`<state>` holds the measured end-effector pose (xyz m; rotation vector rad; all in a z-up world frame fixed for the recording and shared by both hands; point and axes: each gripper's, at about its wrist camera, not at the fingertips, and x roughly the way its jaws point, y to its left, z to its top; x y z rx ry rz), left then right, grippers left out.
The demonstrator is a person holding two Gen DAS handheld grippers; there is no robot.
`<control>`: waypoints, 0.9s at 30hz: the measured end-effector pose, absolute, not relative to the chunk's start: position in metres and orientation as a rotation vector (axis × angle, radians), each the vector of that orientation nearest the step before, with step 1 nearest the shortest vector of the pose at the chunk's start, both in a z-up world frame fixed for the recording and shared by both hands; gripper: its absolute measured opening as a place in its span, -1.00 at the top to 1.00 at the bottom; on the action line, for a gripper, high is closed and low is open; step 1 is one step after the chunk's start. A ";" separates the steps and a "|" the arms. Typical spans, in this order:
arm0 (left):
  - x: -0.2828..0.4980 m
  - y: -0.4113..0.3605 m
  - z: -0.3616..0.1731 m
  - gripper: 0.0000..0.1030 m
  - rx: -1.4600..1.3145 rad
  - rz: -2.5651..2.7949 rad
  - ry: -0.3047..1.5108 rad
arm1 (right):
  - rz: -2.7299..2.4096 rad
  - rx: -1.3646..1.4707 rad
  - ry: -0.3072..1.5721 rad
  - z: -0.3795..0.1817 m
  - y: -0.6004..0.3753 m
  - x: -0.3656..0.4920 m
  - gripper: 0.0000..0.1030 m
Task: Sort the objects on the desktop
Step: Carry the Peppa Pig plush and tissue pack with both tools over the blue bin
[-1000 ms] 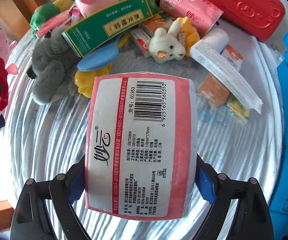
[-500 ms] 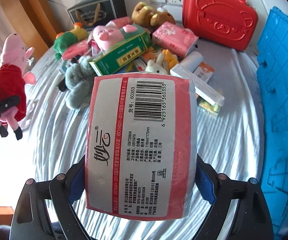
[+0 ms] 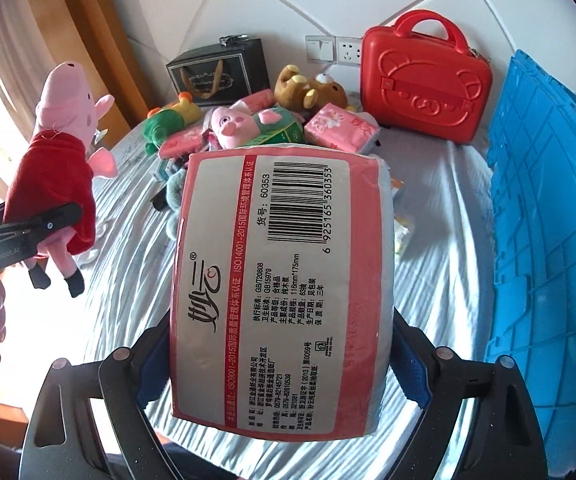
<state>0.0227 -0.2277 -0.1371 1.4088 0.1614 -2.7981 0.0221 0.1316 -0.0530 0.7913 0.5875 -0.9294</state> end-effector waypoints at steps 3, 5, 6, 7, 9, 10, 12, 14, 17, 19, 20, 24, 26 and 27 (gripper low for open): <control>0.024 -0.213 -0.122 -0.38 1.373 -2.823 0.150 | -0.921 0.771 0.560 -0.041 0.137 0.007 -0.77; 0.024 -0.202 -0.110 -0.38 1.351 -2.840 0.142 | -0.921 0.755 0.538 -0.032 0.139 -0.005 -0.77; 0.024 -0.197 -0.105 -0.38 1.337 -2.850 0.140 | -0.923 0.748 0.524 -0.028 0.141 -0.011 -0.77; 0.025 -0.193 -0.101 -0.38 1.323 -2.860 0.136 | -0.926 0.739 0.512 -0.023 0.142 -0.017 -0.77; 0.023 -0.181 -0.091 -0.38 1.304 -2.878 0.134 | -0.929 0.727 0.494 -0.017 0.145 -0.029 -0.77; 0.022 -0.174 -0.087 -0.38 1.295 -2.887 0.131 | -0.932 0.722 0.488 -0.013 0.145 -0.035 -0.77; 0.020 -0.161 -0.079 -0.38 1.280 -2.906 0.122 | -0.936 0.714 0.472 -0.007 0.147 -0.048 -0.77; 0.017 -0.146 -0.073 -0.38 1.267 -2.920 0.102 | -0.940 0.702 0.454 0.000 0.150 -0.061 -0.77; 0.014 -0.127 -0.064 -0.38 1.252 -2.942 0.090 | -0.943 0.696 0.417 0.010 0.152 -0.080 -0.77; 0.012 -0.115 -0.057 -0.38 1.245 -2.959 0.081 | -0.950 0.687 0.397 0.016 0.154 -0.092 -0.77; 0.010 -0.108 -0.054 -0.38 1.242 -2.968 0.077 | -0.950 0.684 0.386 0.018 0.155 -0.098 -0.77; 0.003 -0.079 -0.043 -0.38 1.224 -3.010 0.058 | -0.959 0.667 0.348 0.029 0.158 -0.122 -0.77; 0.000 -0.065 -0.037 -0.38 1.218 -3.032 0.050 | -0.966 0.659 0.326 0.034 0.161 -0.134 -0.77; -0.003 -0.056 -0.034 -0.38 1.214 -3.044 0.044 | -0.970 0.656 0.315 0.036 0.162 -0.141 -0.77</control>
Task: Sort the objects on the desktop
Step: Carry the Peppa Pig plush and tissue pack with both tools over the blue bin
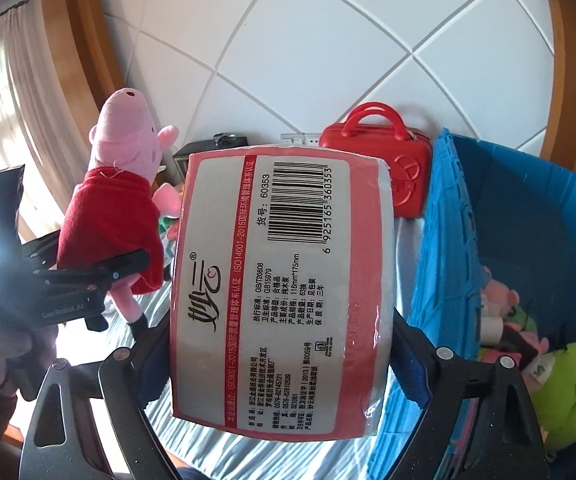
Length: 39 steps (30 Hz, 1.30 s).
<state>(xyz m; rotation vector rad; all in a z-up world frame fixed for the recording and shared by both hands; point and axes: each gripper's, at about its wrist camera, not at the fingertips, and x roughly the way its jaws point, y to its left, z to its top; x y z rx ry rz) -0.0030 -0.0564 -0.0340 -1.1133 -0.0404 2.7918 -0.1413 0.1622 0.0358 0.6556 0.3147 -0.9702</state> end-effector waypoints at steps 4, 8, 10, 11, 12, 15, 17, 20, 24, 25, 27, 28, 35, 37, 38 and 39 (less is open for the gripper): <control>-0.014 -0.027 -0.022 -0.38 -1.061 2.784 -0.010 | -0.990 0.645 0.272 0.044 0.169 -0.168 -0.77; -0.025 -0.003 -0.008 -0.38 -1.020 2.765 0.015 | -1.014 0.647 0.240 0.049 0.171 -0.194 -0.77; -0.033 0.010 -0.002 -0.38 -0.998 2.754 0.031 | -1.031 0.647 0.228 0.050 0.172 -0.206 -0.77; -0.037 0.016 0.000 -0.38 -0.987 2.749 0.039 | -1.040 0.648 0.221 0.051 0.172 -0.213 -0.77; -0.043 0.023 0.001 -0.38 -0.980 2.744 0.046 | -1.050 0.648 0.215 0.052 0.173 -0.221 -0.77; -0.057 0.043 0.005 -0.38 -0.960 2.717 0.051 | -1.087 0.652 0.191 0.052 0.175 -0.242 -0.77; -0.063 0.061 0.009 -0.38 -0.944 2.698 0.062 | -1.111 0.659 0.177 0.050 0.175 -0.257 -0.77; -0.076 0.091 0.020 -0.38 -0.917 2.670 0.100 | -1.148 0.673 0.162 0.047 0.174 -0.278 -0.77; -0.092 0.122 0.030 -0.38 -0.891 2.634 0.144 | -1.193 0.693 0.145 0.043 0.170 -0.305 -0.77; -0.095 0.130 0.033 -0.38 -0.884 2.626 0.153 | -1.202 0.700 0.139 0.041 0.168 -0.312 -0.77; -0.102 0.144 0.036 -0.38 -0.874 2.607 0.166 | -1.224 0.716 0.131 0.036 0.167 -0.325 -0.77; -0.106 0.151 0.037 -0.38 -0.871 2.597 0.171 | -1.234 0.723 0.127 0.034 0.166 -0.331 -0.77; -0.125 0.201 0.041 -0.38 -0.853 2.507 0.208 | -1.309 0.752 0.121 0.018 0.164 -0.365 -0.77; -0.131 0.218 0.043 -0.38 -0.843 2.483 0.221 | -1.326 0.757 0.119 0.016 0.164 -0.373 -0.77; -0.133 0.225 0.044 -0.38 -0.840 2.470 0.225 | -1.337 0.761 0.117 0.015 0.165 -0.378 -0.77; -0.135 0.231 0.044 -0.38 -0.837 2.458 0.228 | -1.339 0.758 0.119 0.014 0.163 -0.383 -0.77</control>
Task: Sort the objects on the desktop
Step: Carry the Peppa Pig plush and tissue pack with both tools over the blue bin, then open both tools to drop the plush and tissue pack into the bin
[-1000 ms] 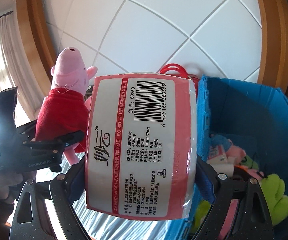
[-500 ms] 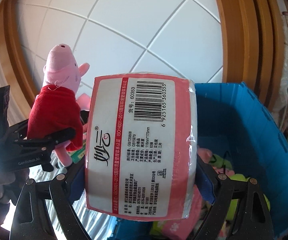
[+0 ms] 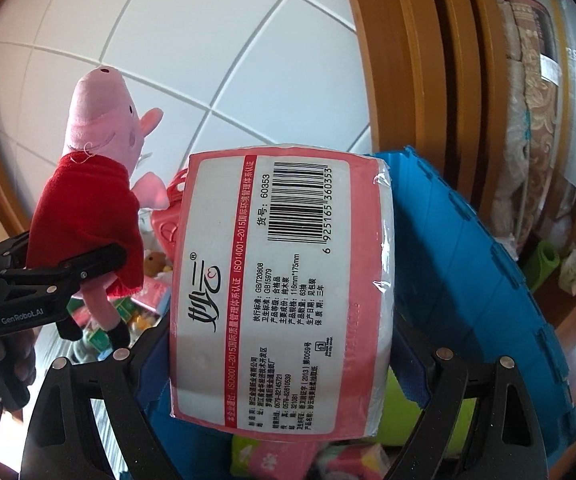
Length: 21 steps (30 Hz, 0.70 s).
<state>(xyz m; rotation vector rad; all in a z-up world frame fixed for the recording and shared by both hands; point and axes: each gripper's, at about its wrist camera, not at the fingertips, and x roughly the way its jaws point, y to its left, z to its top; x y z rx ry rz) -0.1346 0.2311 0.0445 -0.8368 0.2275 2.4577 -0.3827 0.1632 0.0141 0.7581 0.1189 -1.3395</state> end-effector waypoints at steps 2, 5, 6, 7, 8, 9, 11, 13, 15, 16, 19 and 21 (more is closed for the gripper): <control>-0.139 0.245 0.047 -0.38 -0.827 2.435 0.227 | -1.360 0.763 0.119 0.011 0.156 -0.393 -0.77; -0.145 0.263 0.052 -0.38 -0.811 2.406 0.236 | -1.388 0.775 0.122 0.009 0.152 -0.405 -0.77; -0.147 0.269 0.054 -0.37 -0.806 2.398 0.238 | -1.395 0.780 0.121 0.007 0.149 -0.409 -0.77; -0.149 0.275 0.055 -0.37 -0.801 2.391 0.241 | -1.402 0.783 0.119 0.006 0.146 -0.412 -0.77; -0.151 0.280 0.056 -0.38 -0.797 2.382 0.243 | -1.408 0.783 0.120 0.005 0.143 -0.416 -0.77; -0.151 0.280 0.057 -0.38 -0.794 2.377 0.244 | -1.414 0.784 0.120 0.005 0.142 -0.419 -0.77; -0.154 0.288 0.059 -0.38 -0.789 2.365 0.245 | -1.416 0.785 0.124 0.002 0.132 -0.425 -0.77; -0.155 0.292 0.061 -0.39 -0.779 2.356 0.243 | -1.420 0.784 0.133 -0.001 0.124 -0.429 -0.77; -0.159 0.294 0.064 -0.55 -0.783 2.331 0.219 | -1.422 0.786 0.133 -0.002 0.120 -0.429 -0.77; -0.162 0.295 0.062 -0.61 -0.798 2.314 0.216 | -1.426 0.782 0.134 -0.002 0.118 -0.430 -0.78; -0.170 0.294 0.056 -0.70 -0.843 2.312 0.204 | -1.431 0.800 0.144 -0.007 0.107 -0.433 -0.95; -0.173 0.287 0.051 -0.70 -0.870 2.324 0.182 | -1.433 0.798 0.126 -0.006 0.106 -0.435 -0.99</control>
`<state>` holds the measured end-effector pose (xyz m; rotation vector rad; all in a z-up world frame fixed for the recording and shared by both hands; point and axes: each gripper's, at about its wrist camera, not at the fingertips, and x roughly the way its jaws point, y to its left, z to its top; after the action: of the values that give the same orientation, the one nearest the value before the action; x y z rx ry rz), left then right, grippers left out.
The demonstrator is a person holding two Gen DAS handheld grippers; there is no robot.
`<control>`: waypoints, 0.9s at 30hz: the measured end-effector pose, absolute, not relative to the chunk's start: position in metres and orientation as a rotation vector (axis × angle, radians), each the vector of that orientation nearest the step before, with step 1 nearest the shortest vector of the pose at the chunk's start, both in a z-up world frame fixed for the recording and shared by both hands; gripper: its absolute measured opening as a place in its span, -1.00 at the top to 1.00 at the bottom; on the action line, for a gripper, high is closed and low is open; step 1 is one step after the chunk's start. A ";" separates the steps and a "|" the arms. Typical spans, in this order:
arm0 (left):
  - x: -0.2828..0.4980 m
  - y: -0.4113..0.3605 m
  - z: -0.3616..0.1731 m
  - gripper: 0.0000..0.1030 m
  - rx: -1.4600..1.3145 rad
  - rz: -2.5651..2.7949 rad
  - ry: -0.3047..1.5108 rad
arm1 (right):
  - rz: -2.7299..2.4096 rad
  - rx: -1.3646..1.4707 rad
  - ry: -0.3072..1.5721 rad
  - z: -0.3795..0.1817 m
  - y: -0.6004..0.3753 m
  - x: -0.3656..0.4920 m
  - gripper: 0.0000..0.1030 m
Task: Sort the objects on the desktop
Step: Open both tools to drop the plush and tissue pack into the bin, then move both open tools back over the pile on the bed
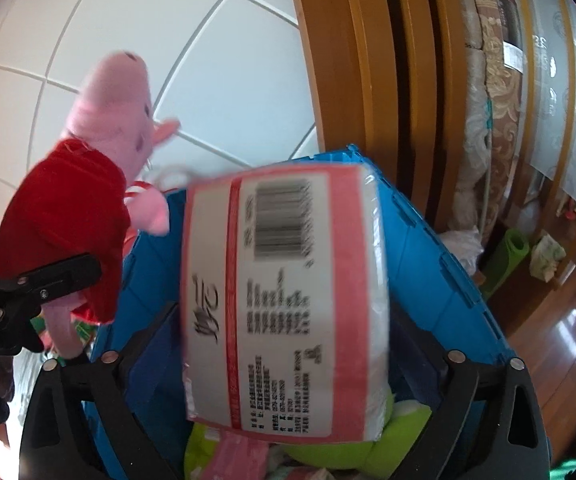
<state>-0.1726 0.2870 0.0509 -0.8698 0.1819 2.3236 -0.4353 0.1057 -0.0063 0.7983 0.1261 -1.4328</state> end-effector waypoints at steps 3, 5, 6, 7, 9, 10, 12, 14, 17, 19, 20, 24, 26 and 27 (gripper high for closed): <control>-0.173 0.278 0.045 -0.70 -0.891 2.340 0.182 | -1.434 0.795 0.128 -0.006 0.104 -0.435 -0.99; -0.171 0.272 0.044 -0.70 -0.889 2.350 0.185 | -1.416 0.800 0.132 -0.007 0.102 -0.434 -0.99; -0.170 0.268 0.044 -0.70 -0.890 2.352 0.183 | -1.410 0.797 0.134 -0.007 0.102 -0.433 -0.99; -0.169 0.265 0.043 -0.70 -0.893 2.354 0.182 | -1.403 0.795 0.136 -0.008 0.101 -0.431 -0.99; -0.168 0.258 0.040 -0.70 -0.904 2.362 0.180 | -1.385 0.793 0.141 -0.007 0.101 -0.425 -0.99; -0.169 0.256 0.038 -0.70 -0.909 2.365 0.177 | -1.377 0.790 0.145 -0.007 0.102 -0.422 -0.99; -0.166 0.246 0.032 -0.70 -0.927 2.375 0.168 | -1.358 0.781 0.154 -0.005 0.104 -0.415 -0.99; -0.160 0.231 0.025 -0.70 -0.948 2.385 0.159 | -1.343 0.773 0.162 -0.001 0.105 -0.408 -0.99; -0.152 0.215 0.015 -0.70 -0.979 2.401 0.153 | -1.323 0.756 0.178 0.005 0.111 -0.395 -0.99; -0.147 0.206 0.012 -0.70 -0.992 2.403 0.141 | -1.313 0.746 0.185 0.009 0.115 -0.387 -0.99; -0.143 0.200 0.010 -0.70 -0.995 2.408 0.134 | -1.305 0.741 0.191 0.012 0.116 -0.383 -0.99; -0.131 0.175 0.001 -0.70 -1.005 2.419 0.098 | -1.284 0.720 0.208 0.022 0.125 -0.365 -0.99; -0.125 0.162 -0.003 -0.70 -1.015 2.423 0.080 | -1.272 0.709 0.218 0.027 0.129 -0.354 -0.99; -0.122 0.155 -0.005 -0.70 -1.020 2.426 0.072 | -1.266 0.707 0.221 0.029 0.131 -0.348 -0.99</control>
<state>-0.1222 0.1554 -0.0049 -1.0196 0.0723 2.4256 -0.3479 0.1314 0.0287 0.7067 0.2211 -1.2658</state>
